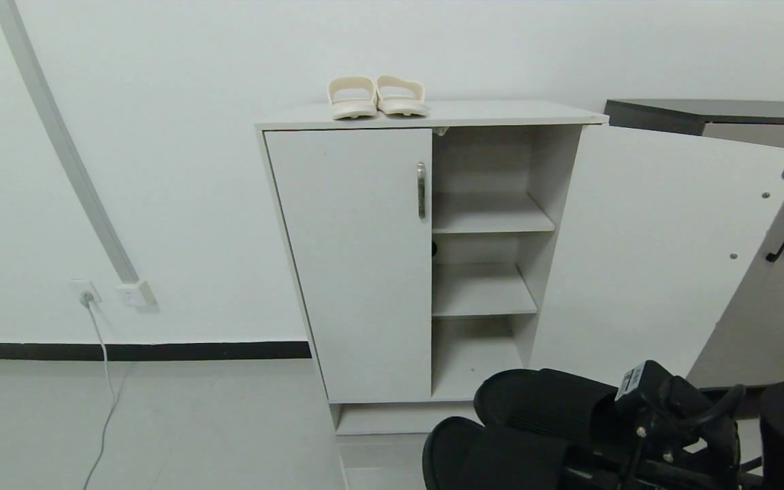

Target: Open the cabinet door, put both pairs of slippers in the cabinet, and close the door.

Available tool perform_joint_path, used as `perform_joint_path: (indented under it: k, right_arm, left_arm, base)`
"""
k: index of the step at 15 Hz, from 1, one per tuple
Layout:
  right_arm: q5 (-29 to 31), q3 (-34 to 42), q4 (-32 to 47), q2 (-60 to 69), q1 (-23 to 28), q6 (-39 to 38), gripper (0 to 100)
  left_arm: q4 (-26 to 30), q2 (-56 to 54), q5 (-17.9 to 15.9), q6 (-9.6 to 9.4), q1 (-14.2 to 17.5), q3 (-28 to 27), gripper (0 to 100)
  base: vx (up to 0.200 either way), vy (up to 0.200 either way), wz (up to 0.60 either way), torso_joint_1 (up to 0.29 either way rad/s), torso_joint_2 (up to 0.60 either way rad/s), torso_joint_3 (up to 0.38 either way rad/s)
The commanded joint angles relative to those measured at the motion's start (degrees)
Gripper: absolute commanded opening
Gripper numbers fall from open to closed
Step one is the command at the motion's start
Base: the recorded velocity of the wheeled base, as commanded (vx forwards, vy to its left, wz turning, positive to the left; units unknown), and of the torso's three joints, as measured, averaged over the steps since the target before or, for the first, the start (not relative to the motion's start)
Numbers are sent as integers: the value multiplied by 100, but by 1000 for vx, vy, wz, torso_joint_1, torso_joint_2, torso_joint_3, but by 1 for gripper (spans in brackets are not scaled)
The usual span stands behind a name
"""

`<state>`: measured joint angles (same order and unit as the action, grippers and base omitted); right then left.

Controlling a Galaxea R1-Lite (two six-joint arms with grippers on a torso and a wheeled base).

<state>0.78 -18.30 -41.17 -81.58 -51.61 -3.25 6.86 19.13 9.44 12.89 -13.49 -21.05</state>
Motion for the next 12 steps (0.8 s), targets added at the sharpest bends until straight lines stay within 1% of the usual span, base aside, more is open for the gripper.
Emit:
perform_joint_path:
  k: [1, 2, 3, 4, 5, 6, 7, 8, 9, 10, 11, 12]
  right_arm:
    - [-8, -7, 3, -25, 11, 0, 0]
    - [-8, -16, 3, -60, 11, 0, 0]
    - [10, -42, 3, -69, 20, -8, 0]
    - [10, -77, 3, -104, 46, -8, 0]
    - [71, -157, 3, -227, 99, -8, 0]
    - [212, -200, 3, -324, 125, -26, 0]
    - [317, -236, -14, -420, 125, -35, 0]
    - [344, -288, -84, -517, 134, -52, 0]
    - [370, -341, -234, -666, 134, -70, 0]
    - [449, -385, -392, -842, 143, -79, 0]
    - [713, -464, -594, -1132, 196, -88, 0]
    - [994, -561, -744, -1431, 222, -132, 0]
  left_arm:
    - [26, -990, 498, -462, 655, 734, 0]
    - [17, -1535, 507, -990, 1103, 1191, 0]
    - [8, -1842, 498, -1113, 1402, 1437, 0]
    - [-18, -1895, 542, -1113, 1393, 1543, 0]
    - [-282, -1913, 498, -1122, 1358, 1815, 0]
    - [-590, -1913, 190, -1148, 1358, 1965, 0]
    - [-880, -1913, -381, -1148, 1358, 2088, 0]
    - [-801, -1913, -900, -1165, 1358, 2105, 0]
    - [-625, -1913, -1014, -1324, 1358, 2097, 0]
    - [-678, -1913, -1058, -1420, 1358, 2105, 0]
    - [-678, -1913, -1128, -1447, 1358, 2105, 0]
    - [-678, -1913, -1128, -1429, 1358, 2105, 0]
  base:
    - [0, 0, 0, 0, 0, 0]
    - [0, 0, 0, 0, 0, 0]
    - [0, 0, 0, 0, 0, 0]
    - [0, 0, 0, 0, 0, 0]
    - [0, 0, 0, 0, 0, 0]
    - [0, 0, 0, 0, 0, 0]
    - [0, 0, 0, 0, 0, 0]
    - [0, 0, 0, 0, 0, 0]
    - [0, 0, 0, 0, 0, 0]
    - [0, 0, 0, 0, 0, 0]
    - [0, 0, 0, 0, 0, 0]
    - [0, 0, 0, 0, 0, 0]
